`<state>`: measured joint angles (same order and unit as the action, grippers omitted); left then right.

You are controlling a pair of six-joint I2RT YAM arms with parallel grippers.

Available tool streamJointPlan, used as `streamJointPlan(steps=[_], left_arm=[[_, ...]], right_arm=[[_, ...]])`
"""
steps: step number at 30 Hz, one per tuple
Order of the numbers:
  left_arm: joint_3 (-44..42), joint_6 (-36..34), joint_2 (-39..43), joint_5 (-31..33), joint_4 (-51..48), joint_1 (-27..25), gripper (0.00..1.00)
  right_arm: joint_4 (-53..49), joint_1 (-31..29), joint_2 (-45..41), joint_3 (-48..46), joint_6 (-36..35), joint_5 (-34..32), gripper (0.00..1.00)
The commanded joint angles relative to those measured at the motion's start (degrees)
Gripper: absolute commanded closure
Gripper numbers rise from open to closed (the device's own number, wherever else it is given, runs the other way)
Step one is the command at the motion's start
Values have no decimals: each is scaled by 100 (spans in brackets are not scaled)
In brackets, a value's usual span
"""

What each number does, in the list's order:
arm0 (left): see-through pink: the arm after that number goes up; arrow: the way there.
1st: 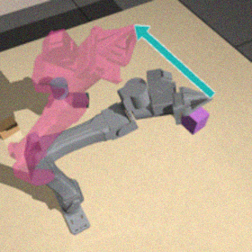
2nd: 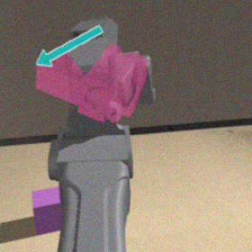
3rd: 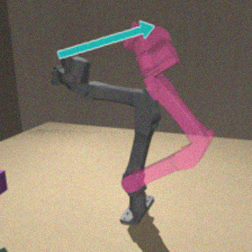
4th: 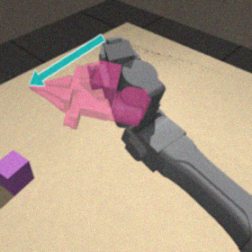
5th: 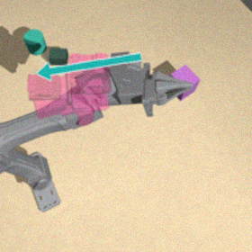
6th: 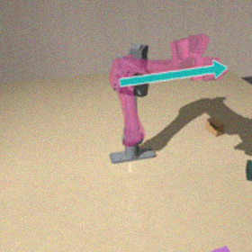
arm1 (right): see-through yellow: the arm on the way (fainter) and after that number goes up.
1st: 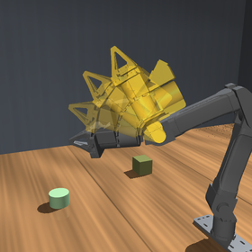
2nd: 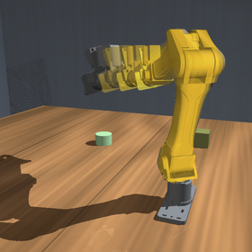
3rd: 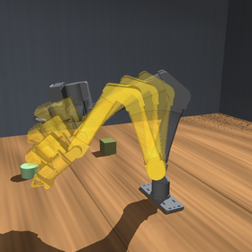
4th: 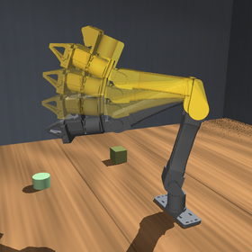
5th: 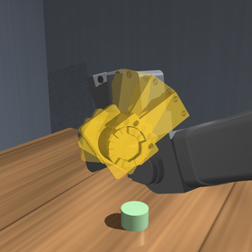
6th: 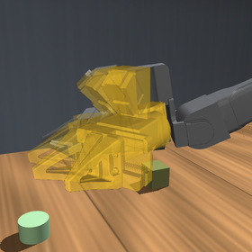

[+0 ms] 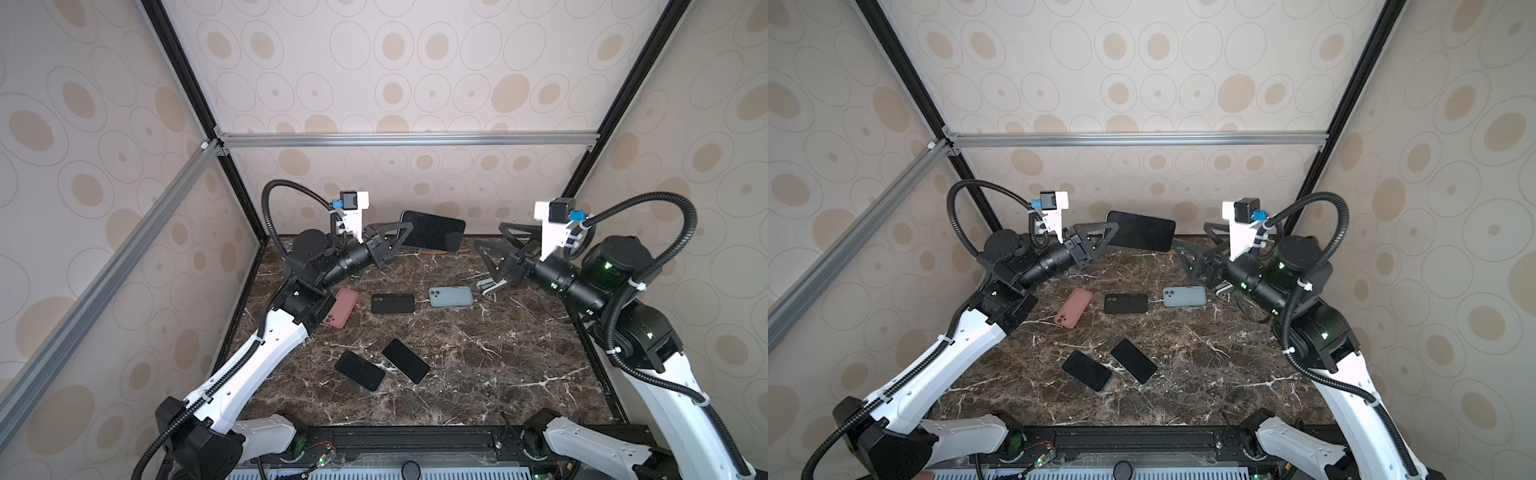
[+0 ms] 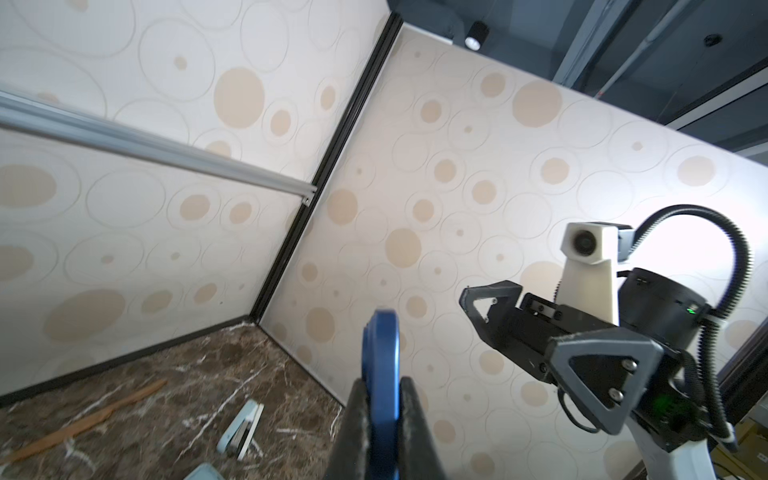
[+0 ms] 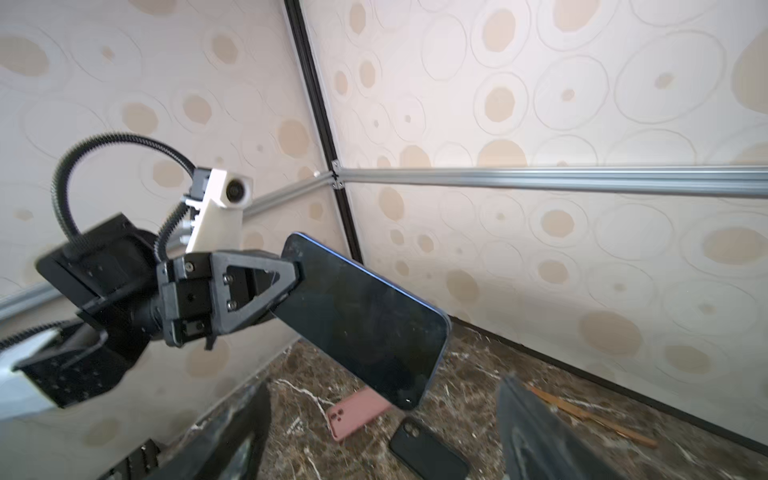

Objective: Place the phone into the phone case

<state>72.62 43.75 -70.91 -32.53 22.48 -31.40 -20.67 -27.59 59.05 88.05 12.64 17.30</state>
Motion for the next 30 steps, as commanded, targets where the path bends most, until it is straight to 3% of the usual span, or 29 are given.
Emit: streamJointPlan(steps=[1, 5, 13, 19, 24, 30], left_arm=[[48, 521, 106, 166, 1479, 52, 100], [-68, 832, 134, -15, 2181, 54, 100], [-376, 1106, 322, -102, 2615, 55, 100], [-518, 1446, 315, -299, 3035, 55, 100], [-587, 1578, 332, -432, 3355, 55, 100], [-669, 1636, 341, -519, 3476, 55, 100]], right_arm=[[660, 376, 381, 240, 896, 1712, 19], [1920, 597, 671, 131, 1911, 2413, 26], [2461, 615, 931, 108, 2311, 2840, 29], [2869, 610, 883, -188, 2547, 3009, 42], [2879, 610, 844, -220, 2633, 3329, 46], [3612, 603, 1009, -265, 3412, 3831, 61]])
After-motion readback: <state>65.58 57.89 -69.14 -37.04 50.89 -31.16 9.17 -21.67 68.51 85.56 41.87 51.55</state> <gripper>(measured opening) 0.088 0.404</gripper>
